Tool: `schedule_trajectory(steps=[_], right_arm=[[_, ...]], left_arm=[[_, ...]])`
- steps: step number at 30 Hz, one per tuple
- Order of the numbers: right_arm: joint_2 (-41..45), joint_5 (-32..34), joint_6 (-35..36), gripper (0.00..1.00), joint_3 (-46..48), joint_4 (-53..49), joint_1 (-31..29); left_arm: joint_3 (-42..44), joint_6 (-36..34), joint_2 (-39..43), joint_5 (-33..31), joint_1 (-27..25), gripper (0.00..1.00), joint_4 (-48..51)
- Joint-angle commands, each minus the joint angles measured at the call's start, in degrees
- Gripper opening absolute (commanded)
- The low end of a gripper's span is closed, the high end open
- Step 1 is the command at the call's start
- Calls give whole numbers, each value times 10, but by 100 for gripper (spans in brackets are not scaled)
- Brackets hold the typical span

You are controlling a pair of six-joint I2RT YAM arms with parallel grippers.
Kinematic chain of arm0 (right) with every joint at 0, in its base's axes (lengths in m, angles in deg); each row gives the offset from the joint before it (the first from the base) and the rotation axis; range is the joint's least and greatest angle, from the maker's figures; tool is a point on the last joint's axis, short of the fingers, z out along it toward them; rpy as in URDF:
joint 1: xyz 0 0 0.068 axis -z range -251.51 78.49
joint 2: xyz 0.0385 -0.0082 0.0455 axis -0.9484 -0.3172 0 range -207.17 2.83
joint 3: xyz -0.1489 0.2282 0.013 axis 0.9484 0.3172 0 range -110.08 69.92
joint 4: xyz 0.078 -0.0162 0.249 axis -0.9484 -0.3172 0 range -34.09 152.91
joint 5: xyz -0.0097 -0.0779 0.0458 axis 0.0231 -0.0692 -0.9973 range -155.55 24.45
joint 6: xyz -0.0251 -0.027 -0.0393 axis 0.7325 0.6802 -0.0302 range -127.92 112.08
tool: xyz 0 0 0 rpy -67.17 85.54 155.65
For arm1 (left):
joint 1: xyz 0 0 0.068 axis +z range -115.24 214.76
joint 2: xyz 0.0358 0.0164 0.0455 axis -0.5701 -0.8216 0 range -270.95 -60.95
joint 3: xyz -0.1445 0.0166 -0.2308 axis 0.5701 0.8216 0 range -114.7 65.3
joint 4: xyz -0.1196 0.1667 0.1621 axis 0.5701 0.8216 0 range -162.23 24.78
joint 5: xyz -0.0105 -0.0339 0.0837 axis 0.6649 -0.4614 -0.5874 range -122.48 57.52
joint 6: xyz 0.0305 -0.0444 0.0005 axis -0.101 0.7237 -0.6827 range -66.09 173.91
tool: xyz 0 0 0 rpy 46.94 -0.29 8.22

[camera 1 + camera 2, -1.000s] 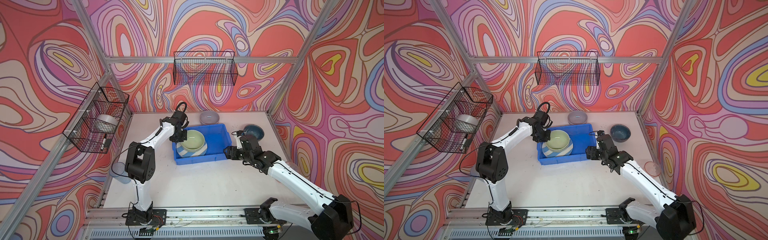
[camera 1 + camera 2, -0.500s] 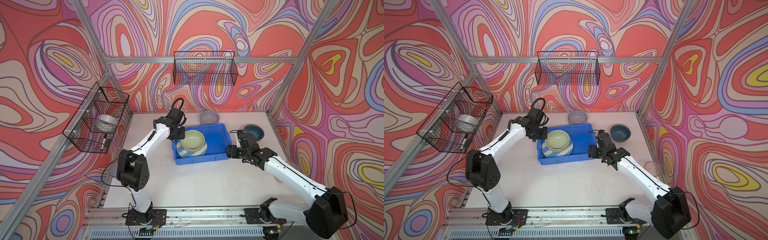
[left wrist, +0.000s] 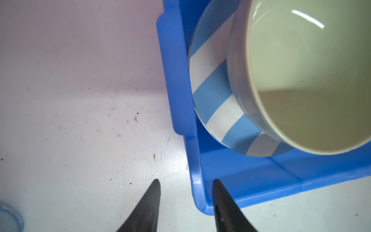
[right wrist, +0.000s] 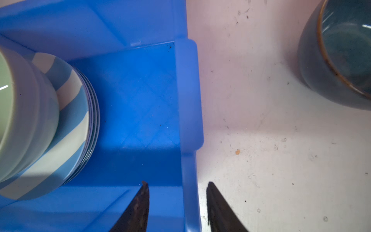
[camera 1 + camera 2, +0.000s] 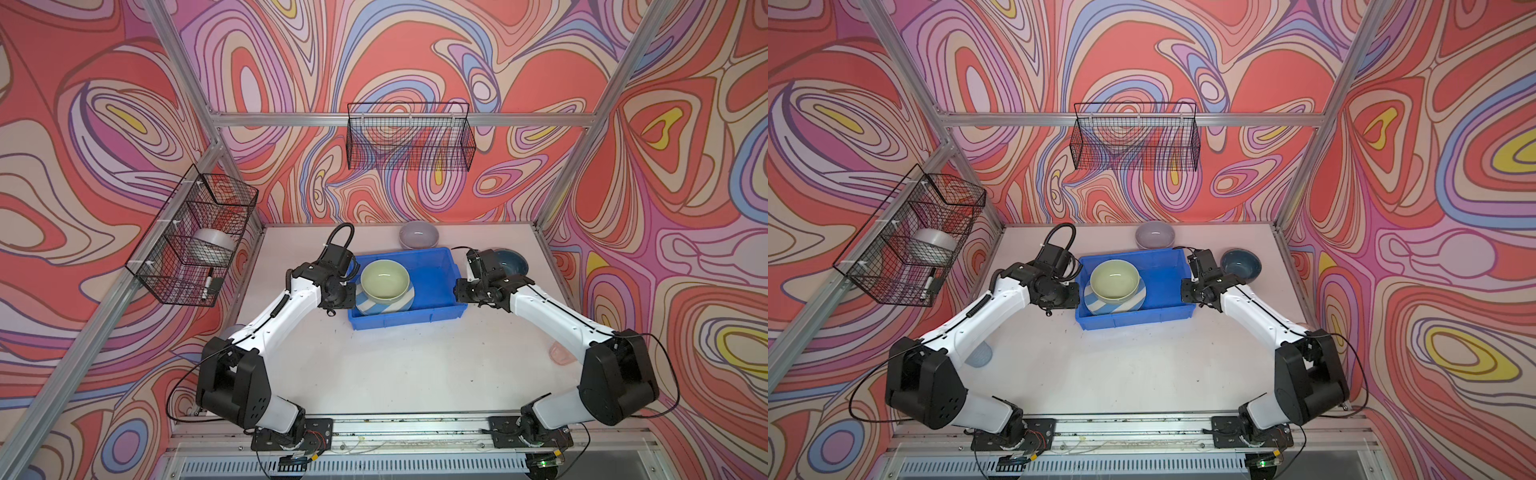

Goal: Place the mixed dishes into the plastic bin

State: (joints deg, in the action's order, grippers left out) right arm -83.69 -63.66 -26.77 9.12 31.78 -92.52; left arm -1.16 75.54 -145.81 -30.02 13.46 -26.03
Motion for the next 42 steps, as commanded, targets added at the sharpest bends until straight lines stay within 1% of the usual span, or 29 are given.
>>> schedule_trajectory(steps=[1, 5, 8, 10, 11, 13, 17, 21, 29, 33, 36, 39, 41, 42], right_arm=[[-18, -15, 7, 46, -16, -8, 3], [-27, -27, 6, 44, -10, -9, 3], [-30, -34, 7, 42, -6, -11, 3], [-29, -42, 7, 37, -5, -14, 3], [-27, -49, 7, 34, -5, -15, 3], [-22, -72, 11, 30, -2, -15, 1], [-14, -93, 10, 25, 3, -21, -7], [-5, -107, 11, 19, 8, -36, -24], [45, -133, 2, 17, 41, -85, -58], [84, -166, -4, 17, 64, -111, -59], [104, -202, 2, 19, 78, -128, -59], [115, -206, 4, 21, 84, -137, -59], [112, -206, 6, 24, 79, -143, -59], [108, -204, 2, 27, 73, -148, -59]], left_arm=[[13, 2, 1, 36, 3, 42, -35], [30, 8, -10, 29, 3, 39, -49], [34, 10, -22, 28, 3, 31, -52], [37, 12, -27, 31, 2, 22, -55], [38, 14, -28, 30, 2, 20, -57], [45, 19, -28, 28, 3, 17, -65], [49, 23, -29, 32, 3, 10, -65], [65, 34, -13, 31, 2, 7, -56], [121, 68, 60, 37, 2, 8, -26], [161, 103, 110, 34, 1, 12, -13], [190, 118, 139, 37, 2, 14, -13], [200, 119, 148, 37, 2, 15, -6], [199, 120, 149, 36, 1, 16, -4], [197, 121, 150, 36, 1, 19, -3]])
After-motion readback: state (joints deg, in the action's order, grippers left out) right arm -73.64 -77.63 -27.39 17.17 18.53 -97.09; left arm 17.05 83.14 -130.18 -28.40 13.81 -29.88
